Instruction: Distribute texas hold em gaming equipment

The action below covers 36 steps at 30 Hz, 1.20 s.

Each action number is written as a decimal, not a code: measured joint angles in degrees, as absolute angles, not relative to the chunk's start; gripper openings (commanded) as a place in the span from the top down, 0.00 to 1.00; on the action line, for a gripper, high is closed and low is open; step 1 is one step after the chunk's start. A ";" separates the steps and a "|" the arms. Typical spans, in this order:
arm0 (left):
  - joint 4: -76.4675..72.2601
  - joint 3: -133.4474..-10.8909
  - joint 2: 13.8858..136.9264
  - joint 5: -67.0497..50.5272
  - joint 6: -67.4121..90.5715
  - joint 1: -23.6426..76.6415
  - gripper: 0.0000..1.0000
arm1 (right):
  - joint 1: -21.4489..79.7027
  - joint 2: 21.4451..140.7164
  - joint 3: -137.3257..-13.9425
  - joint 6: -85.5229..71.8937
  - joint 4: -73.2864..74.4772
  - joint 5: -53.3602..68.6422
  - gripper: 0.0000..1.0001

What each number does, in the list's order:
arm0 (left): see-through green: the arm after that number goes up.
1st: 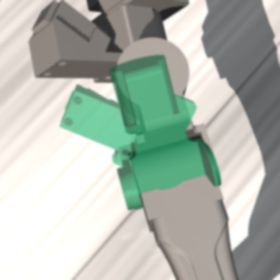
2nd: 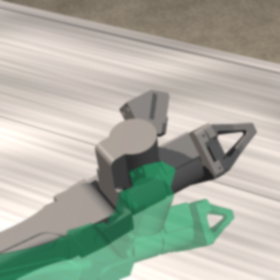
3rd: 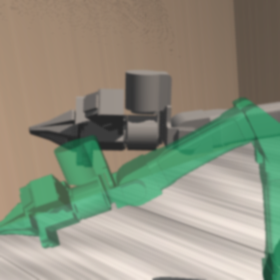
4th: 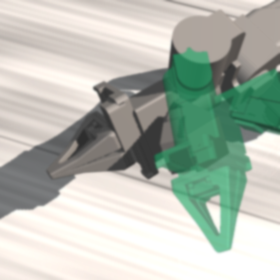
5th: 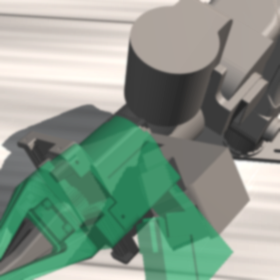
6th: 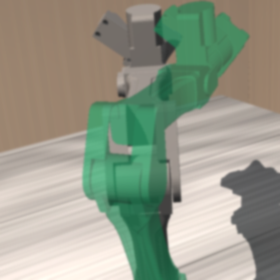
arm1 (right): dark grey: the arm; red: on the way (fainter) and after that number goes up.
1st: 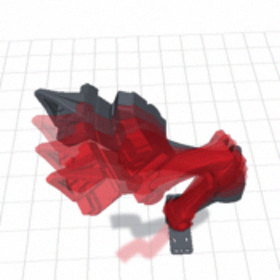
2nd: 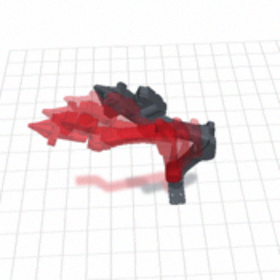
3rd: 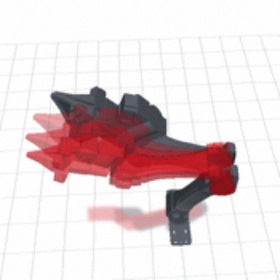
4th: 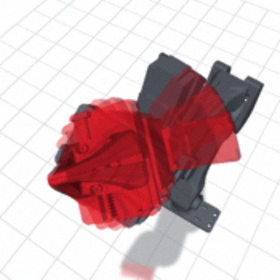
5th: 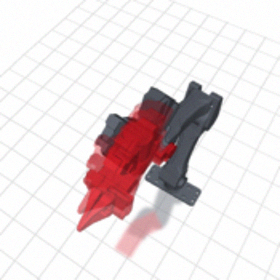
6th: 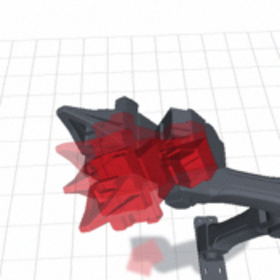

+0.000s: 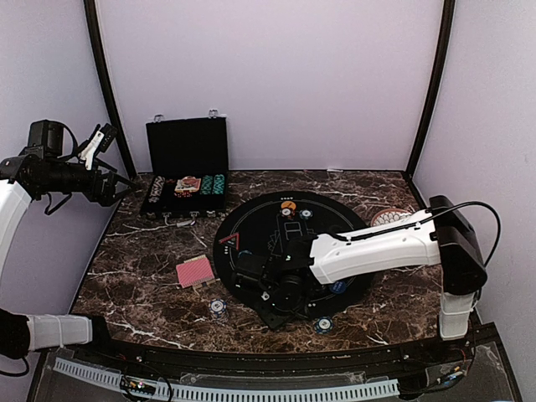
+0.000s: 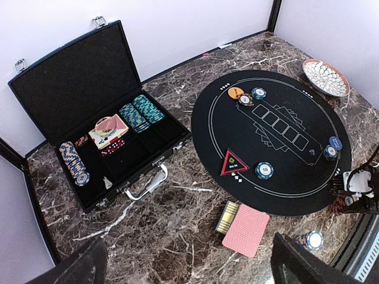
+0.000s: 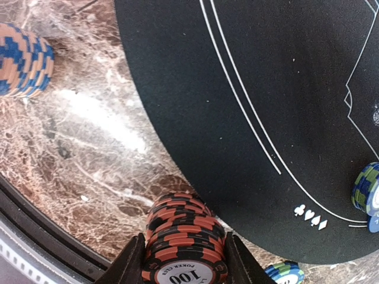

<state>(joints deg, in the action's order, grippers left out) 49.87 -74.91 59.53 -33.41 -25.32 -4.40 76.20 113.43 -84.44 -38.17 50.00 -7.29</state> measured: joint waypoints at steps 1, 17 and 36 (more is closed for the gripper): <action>49.87 -74.91 59.53 -33.41 -25.32 -4.40 0.01 | 76.27 113.43 -84.88 -38.15 50.30 -7.33 0.87; 49.82 -74.91 59.55 -33.45 -25.30 -4.40 0.01 | 74.85 117.14 -97.45 -36.99 53.17 -10.46 0.95; 49.80 -74.91 59.55 -33.67 -25.28 -4.40 0.01 | 65.17 135.35 -113.23 -31.48 49.45 -11.88 0.88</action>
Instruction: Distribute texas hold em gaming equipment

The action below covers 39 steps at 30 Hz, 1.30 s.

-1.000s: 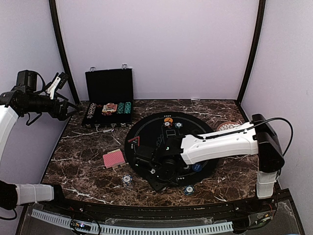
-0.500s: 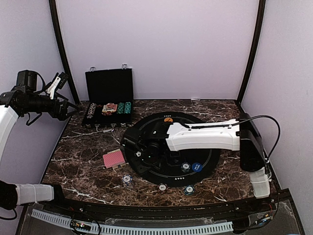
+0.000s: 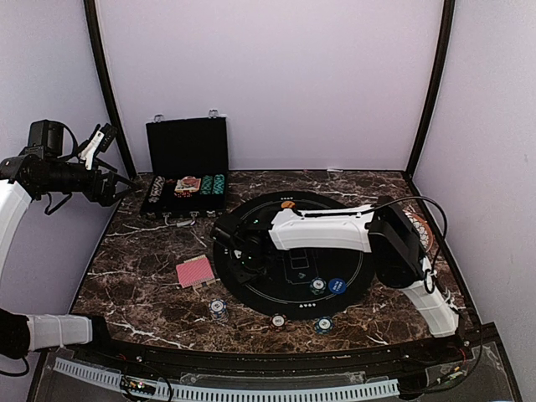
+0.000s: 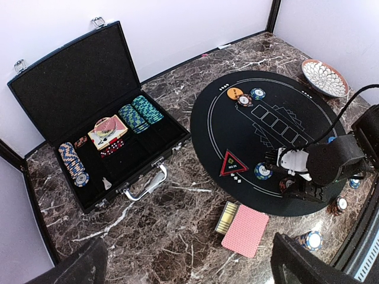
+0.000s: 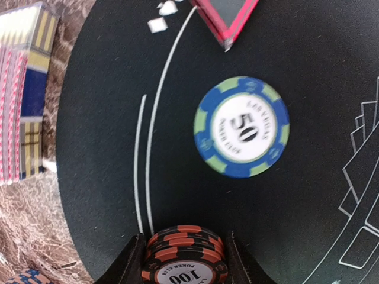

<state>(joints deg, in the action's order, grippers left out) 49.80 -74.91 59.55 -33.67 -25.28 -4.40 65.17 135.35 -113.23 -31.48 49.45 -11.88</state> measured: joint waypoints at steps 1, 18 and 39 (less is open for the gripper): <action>49.78 -74.91 59.55 -33.69 -25.28 -4.40 0.01 | 64.95 135.35 -113.23 -31.38 49.32 -11.97 0.88; 49.74 -74.85 59.55 -33.91 -25.28 -4.40 0.01 | 63.64 135.87 -114.02 -29.47 49.60 -12.08 0.35; 49.71 -74.83 59.92 -34.50 -25.32 -4.40 0.01 | 72.10 109.43 -88.90 -35.09 49.63 -11.07 0.13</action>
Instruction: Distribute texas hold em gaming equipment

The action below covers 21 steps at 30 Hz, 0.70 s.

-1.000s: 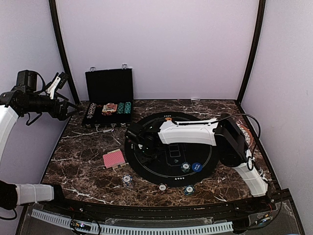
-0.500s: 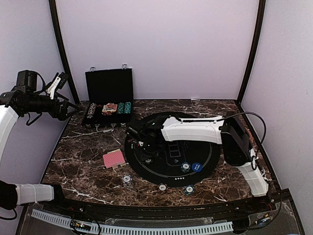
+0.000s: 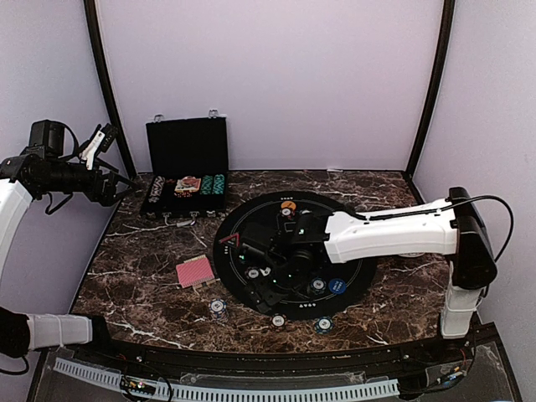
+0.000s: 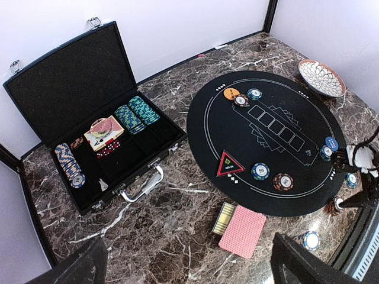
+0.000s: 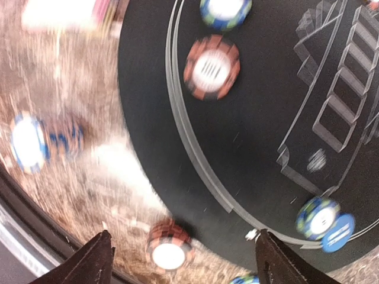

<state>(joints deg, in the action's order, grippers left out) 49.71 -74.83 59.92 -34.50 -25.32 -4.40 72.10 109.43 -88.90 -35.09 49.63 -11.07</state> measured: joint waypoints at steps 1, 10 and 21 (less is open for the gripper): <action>49.71 -74.83 59.94 -34.57 -25.32 -4.40 0.01 | 72.95 109.38 -87.74 -35.64 49.65 -10.57 0.13; 49.78 -74.83 59.94 -34.98 -25.32 -4.40 0.01 | 76.77 109.40 -83.90 -38.41 48.40 -7.42 0.12; 49.82 -74.83 59.94 -34.98 -25.58 -4.40 0.01 | 76.77 112.60 -82.91 -38.68 46.46 -7.38 0.16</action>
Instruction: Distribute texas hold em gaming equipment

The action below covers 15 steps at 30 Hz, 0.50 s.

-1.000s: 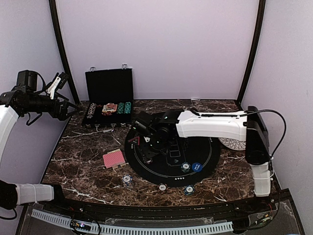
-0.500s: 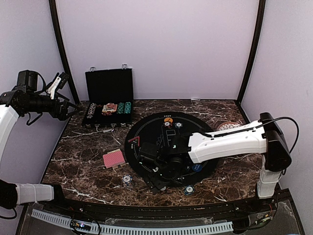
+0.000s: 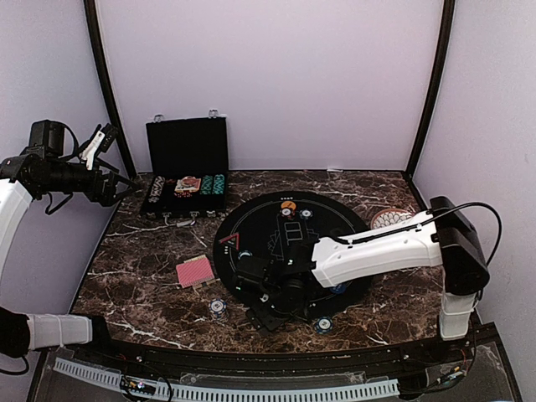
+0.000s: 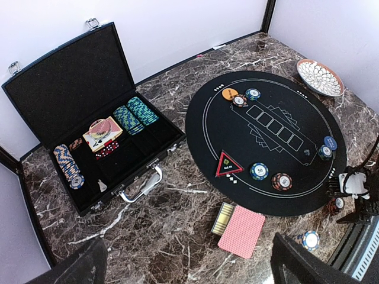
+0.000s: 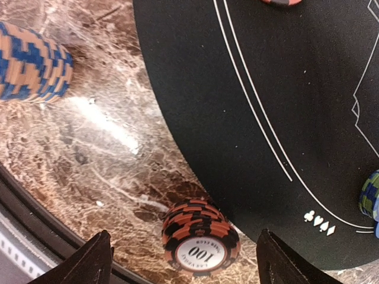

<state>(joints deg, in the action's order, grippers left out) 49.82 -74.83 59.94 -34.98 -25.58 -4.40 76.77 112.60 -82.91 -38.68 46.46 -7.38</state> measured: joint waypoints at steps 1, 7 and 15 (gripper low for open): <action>49.82 -74.83 59.94 -34.98 -25.58 -4.40 0.01 | 76.77 112.81 -82.78 -38.68 46.37 -7.46 0.16; 49.82 -74.83 59.94 -34.98 -25.76 -4.40 0.01 | 76.75 112.97 -80.88 -38.68 46.06 -7.51 0.19; 49.82 -74.83 59.94 -34.98 -25.78 -4.40 0.01 | 76.60 113.40 -79.77 -38.65 44.91 -7.22 0.29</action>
<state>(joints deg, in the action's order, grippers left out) 49.82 -74.83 59.94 -34.98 -25.78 -4.40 76.60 113.40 -79.77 -38.65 44.91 -7.22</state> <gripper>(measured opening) 0.988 0.743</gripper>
